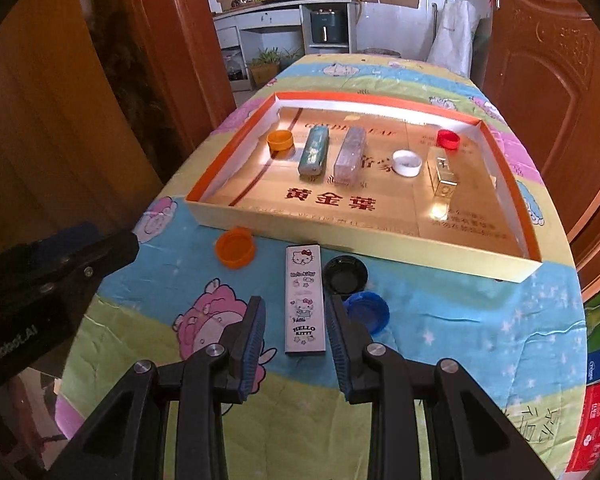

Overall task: Organize rigid objects
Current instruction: 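Move the right tool over the Hello Kitty box while the left tool approaches an orange cap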

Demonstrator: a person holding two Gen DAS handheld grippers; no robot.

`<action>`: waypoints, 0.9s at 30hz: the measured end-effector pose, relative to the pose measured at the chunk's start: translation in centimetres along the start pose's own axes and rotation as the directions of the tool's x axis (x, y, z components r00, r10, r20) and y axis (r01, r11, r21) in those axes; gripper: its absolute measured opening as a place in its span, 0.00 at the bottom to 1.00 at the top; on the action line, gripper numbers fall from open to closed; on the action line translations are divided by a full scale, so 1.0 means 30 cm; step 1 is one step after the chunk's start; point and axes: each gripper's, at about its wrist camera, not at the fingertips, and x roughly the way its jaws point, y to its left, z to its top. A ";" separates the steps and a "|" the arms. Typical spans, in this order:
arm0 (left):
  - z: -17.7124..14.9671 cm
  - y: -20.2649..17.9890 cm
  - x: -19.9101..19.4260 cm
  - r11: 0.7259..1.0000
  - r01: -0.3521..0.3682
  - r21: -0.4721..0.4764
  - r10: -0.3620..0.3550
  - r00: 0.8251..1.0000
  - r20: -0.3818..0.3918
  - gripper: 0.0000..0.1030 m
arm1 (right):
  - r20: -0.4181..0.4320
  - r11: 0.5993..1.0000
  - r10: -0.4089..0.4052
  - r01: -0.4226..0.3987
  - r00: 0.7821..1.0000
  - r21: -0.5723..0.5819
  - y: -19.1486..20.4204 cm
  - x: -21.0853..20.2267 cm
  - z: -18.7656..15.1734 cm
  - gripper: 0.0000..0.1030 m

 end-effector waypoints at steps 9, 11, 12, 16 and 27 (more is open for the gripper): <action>0.003 -0.005 0.071 1.000 0.028 0.015 -0.027 0.999 -0.022 0.53 | -0.060 0.999 -0.048 0.048 0.997 0.000 -0.004 0.074 -0.006 0.30; 0.005 -0.008 0.089 0.999 0.035 0.018 -0.035 0.999 -0.028 0.53 | -0.064 0.999 -0.049 0.049 0.997 0.006 -0.007 0.083 -0.008 0.31; 0.006 -0.010 0.098 0.999 0.041 0.019 -0.040 0.999 -0.031 0.53 | -0.064 0.999 -0.053 0.053 0.997 0.003 -0.006 0.085 -0.008 0.31; 0.014 -0.020 0.136 0.998 0.062 0.022 -0.061 0.997 -0.048 0.53 | -0.055 0.998 -0.062 0.061 0.997 -0.013 0.000 0.092 0.000 0.31; 0.011 -0.089 0.235 0.990 0.126 0.060 -0.119 0.987 -0.108 0.53 | -0.063 0.999 -0.027 0.024 0.998 -0.047 0.006 0.083 -0.006 0.25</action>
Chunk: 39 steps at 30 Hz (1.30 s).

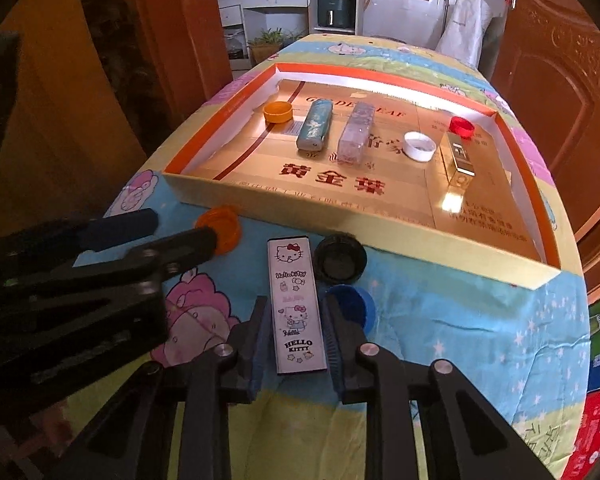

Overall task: Organize rigid objects
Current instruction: 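Move the right tool over the Hello Kitty box while the left tool approaches an orange cap, then grasp the Hello Kitty box with the right tool while the left tool grasps the orange cap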

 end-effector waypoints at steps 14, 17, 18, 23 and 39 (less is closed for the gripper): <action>0.009 -0.041 0.062 0.997 -0.071 0.040 0.070 0.997 0.021 0.31 | -0.004 0.999 0.051 -0.051 0.999 0.019 -0.005 -0.032 -0.058 0.25; 0.005 -0.032 0.054 0.997 -0.064 0.032 0.063 0.998 0.025 0.31 | -0.001 0.998 0.056 -0.056 0.998 0.023 -0.006 -0.034 -0.060 0.25; 0.003 -0.029 0.051 0.998 -0.063 0.027 0.062 0.998 0.025 0.31 | 0.001 0.998 0.057 -0.057 0.998 0.023 -0.005 -0.036 -0.063 0.25; -0.004 -0.027 0.020 0.997 -0.068 0.021 0.067 0.997 0.033 0.31 | 0.006 0.996 0.076 -0.076 0.997 0.037 -0.010 -0.050 -0.069 0.25; -0.017 -0.039 -0.121 0.999 -0.054 -0.006 0.054 0.995 0.087 0.31 | 0.017 0.992 0.122 -0.122 0.992 0.014 -0.016 -0.130 -0.102 0.24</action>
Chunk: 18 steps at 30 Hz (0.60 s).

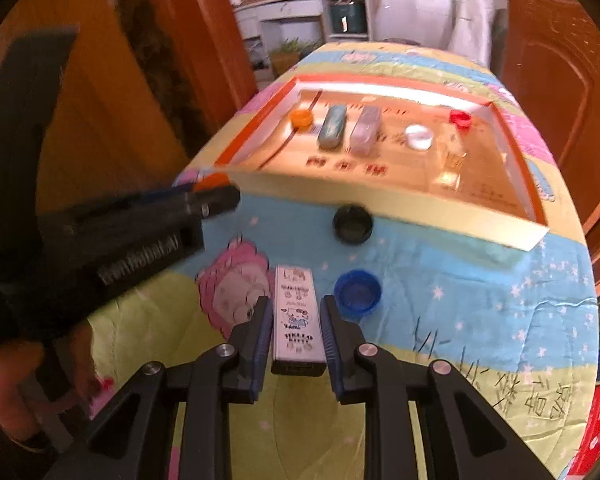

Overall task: Organize rigid objects
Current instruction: 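Grasp the Hello Kitty box with the right tool while the left tool grasps the orange cap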

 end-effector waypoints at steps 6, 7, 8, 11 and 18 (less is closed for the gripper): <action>-0.019 0.016 -0.023 1.000 0.005 -0.018 -0.005 1.000 0.002 0.30 | -0.039 1.000 -0.022 0.021 0.999 -0.019 0.011 0.061 -0.035 0.38; -0.020 0.019 -0.025 1.000 0.005 -0.019 -0.005 1.000 0.002 0.30 | -0.036 0.999 -0.039 0.037 0.999 -0.031 0.018 0.068 -0.030 0.38; -0.021 0.024 -0.027 1.000 0.005 -0.022 -0.005 1.000 0.002 0.30 | -0.032 0.998 -0.049 0.047 0.998 -0.048 0.026 0.074 -0.023 0.39; -0.019 0.037 -0.028 0.999 0.004 -0.032 -0.004 1.000 0.003 0.30 | -0.031 0.994 -0.068 0.065 0.997 -0.088 0.041 0.092 -0.004 0.39; -0.014 0.047 -0.027 0.999 0.010 -0.045 -0.010 1.000 0.004 0.30 | -0.037 0.997 -0.063 0.061 0.997 -0.050 0.008 0.095 0.012 0.24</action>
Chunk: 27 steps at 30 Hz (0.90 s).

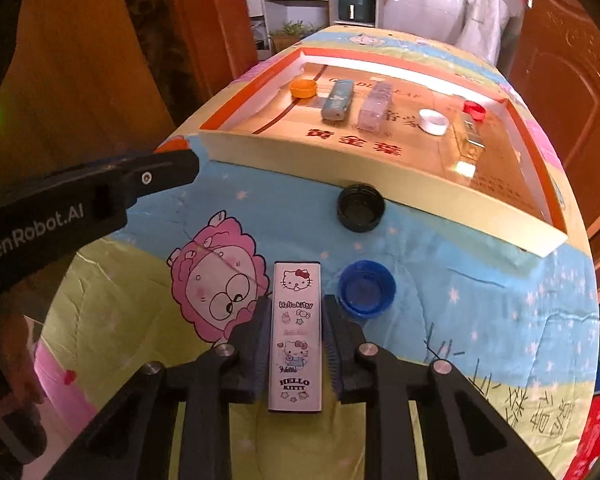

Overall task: Organize rigid objects
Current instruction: 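Grasp the Hello Kitty box with the right tool while the left tool grasps the orange cap, then carry the Hello Kitty box and orange cap with both tools into the box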

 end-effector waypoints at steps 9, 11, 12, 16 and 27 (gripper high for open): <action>0.026 -0.054 -0.022 1.000 0.018 0.023 -0.019 1.000 0.020 0.30 | 0.075 0.998 0.017 -0.022 0.997 0.067 -0.064 -0.107 0.033 0.24; 0.041 -0.072 -0.029 0.999 0.021 0.031 -0.022 0.999 0.026 0.31 | 0.097 0.997 0.008 -0.016 0.995 0.076 -0.082 -0.138 0.047 0.24; 0.048 -0.080 -0.032 0.999 0.022 0.034 -0.023 0.999 0.029 0.31 | 0.106 0.997 0.002 -0.011 0.994 0.080 -0.089 -0.151 0.054 0.24; 0.088 -0.111 -0.041 0.999 0.027 0.040 -0.029 0.999 0.038 0.31 | 0.142 0.994 -0.015 -0.001 0.990 0.112 -0.136 -0.198 0.088 0.24; 0.217 -0.178 -0.017 0.997 0.032 0.071 -0.036 0.998 0.054 0.30 | 0.193 0.983 -0.075 0.040 0.978 0.180 -0.288 -0.252 0.175 0.24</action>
